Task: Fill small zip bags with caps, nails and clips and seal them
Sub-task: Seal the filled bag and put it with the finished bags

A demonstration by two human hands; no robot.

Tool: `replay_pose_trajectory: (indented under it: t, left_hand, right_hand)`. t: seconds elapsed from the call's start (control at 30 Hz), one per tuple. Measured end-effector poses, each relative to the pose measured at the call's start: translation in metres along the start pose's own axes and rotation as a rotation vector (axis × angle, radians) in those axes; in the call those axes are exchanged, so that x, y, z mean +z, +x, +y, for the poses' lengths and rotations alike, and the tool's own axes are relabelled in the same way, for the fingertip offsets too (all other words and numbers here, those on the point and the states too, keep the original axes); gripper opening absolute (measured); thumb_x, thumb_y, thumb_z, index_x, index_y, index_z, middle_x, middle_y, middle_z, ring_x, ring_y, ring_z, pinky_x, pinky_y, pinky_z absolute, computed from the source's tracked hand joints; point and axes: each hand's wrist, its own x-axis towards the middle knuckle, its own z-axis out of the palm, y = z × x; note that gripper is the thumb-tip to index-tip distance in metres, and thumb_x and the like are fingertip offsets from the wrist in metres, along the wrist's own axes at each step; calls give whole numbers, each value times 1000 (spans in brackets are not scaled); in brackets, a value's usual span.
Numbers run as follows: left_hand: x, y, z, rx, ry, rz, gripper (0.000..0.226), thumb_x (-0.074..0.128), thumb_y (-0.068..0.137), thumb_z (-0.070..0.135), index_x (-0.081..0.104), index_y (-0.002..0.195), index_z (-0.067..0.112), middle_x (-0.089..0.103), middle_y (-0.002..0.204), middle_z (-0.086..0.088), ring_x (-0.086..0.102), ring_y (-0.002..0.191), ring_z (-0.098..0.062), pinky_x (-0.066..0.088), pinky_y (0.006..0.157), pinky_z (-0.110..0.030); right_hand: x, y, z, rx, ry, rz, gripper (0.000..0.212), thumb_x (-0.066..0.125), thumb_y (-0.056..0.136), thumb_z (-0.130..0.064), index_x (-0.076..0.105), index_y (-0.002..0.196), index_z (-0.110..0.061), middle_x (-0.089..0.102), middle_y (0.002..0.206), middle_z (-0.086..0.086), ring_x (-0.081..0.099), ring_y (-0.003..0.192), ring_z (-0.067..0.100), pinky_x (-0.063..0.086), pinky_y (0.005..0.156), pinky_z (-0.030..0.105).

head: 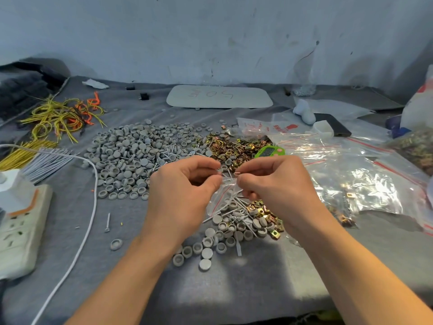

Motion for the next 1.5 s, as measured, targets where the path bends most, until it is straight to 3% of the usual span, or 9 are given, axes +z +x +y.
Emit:
replay_pose_trajectory:
  t: [0.1, 0.2, 0.37, 0.57, 0.7, 0.83, 1.07, 1.27, 1.5]
  left_hand:
    - [1, -4, -3, 74, 518, -75, 47, 75, 66, 68, 66, 109, 52, 64, 77, 24, 59, 72, 5, 49, 62, -25]
    - [10, -7, -1, 89, 826, -52, 38, 66, 79, 59, 63, 116, 52, 61, 77, 19, 54, 74, -5, 37, 63, -29]
    - [8, -1, -5, -39, 596, -19, 16, 67, 87, 37, 73, 101, 42, 64, 65, 18, 59, 61, -1, 39, 55, -21]
    - [10, 1, -7, 24, 294, -31, 32, 66, 89, 19, 73, 111, 42, 63, 71, 26, 58, 58, -2, 43, 55, -12]
    - [4, 8, -13, -14, 213, 32, 32, 63, 94, 15, 72, 109, 42, 64, 67, 22, 55, 52, -2, 39, 50, -11]
    - [-7, 16, -20, -76, 127, 78, 32, 61, 95, 12, 70, 103, 42, 60, 59, 16, 48, 44, -2, 37, 43, -14]
    - [-18, 23, -27, -95, -53, 78, 31, 60, 99, 15, 71, 98, 44, 52, 58, 13, 45, 49, -4, 38, 45, -20]
    - [-17, 19, -19, 7, -99, 49, 35, 58, 99, 12, 72, 105, 44, 51, 57, 15, 41, 48, -3, 34, 43, -20]
    - [-13, 19, -16, 42, -144, 68, 37, 59, 97, 7, 74, 103, 40, 48, 57, 13, 40, 49, -2, 33, 43, -17]
  right_hand:
    - [-5, 5, 4, -37, -198, 116, 22, 81, 77, -14, 80, 73, -35, 74, 64, -14, 70, 59, 3, 55, 57, 22]
    - [-3, 5, 8, -58, -357, 90, 20, 79, 79, -18, 78, 67, -34, 69, 61, -25, 65, 61, -8, 41, 46, 5]
    - [12, 2, 9, -97, -383, 12, 14, 78, 82, -18, 81, 76, -31, 69, 61, -19, 62, 58, -9, 38, 46, 5]
    - [25, 7, 10, -171, -337, 47, 15, 79, 81, -17, 81, 82, -32, 69, 64, -21, 63, 64, -13, 40, 53, 2]
    - [41, 8, 9, -258, -350, -23, 24, 78, 84, -14, 83, 101, -30, 71, 75, -17, 62, 65, -9, 44, 65, 5]
    - [38, 11, 2, -323, -214, 76, 20, 80, 84, -10, 84, 92, -28, 75, 75, -19, 70, 71, -6, 54, 69, 11]
    - [27, 7, -1, -330, -40, 127, 23, 78, 86, -4, 84, 87, -27, 76, 72, -18, 72, 64, 1, 52, 57, 12]
    - [44, 8, -9, -423, -23, 131, 20, 81, 83, -7, 84, 94, -23, 79, 84, -16, 75, 80, 0, 64, 77, 30]
    - [50, 10, -13, -430, -100, 71, 21, 73, 92, -8, 83, 105, -22, 80, 96, -12, 74, 91, -3, 61, 88, 28]
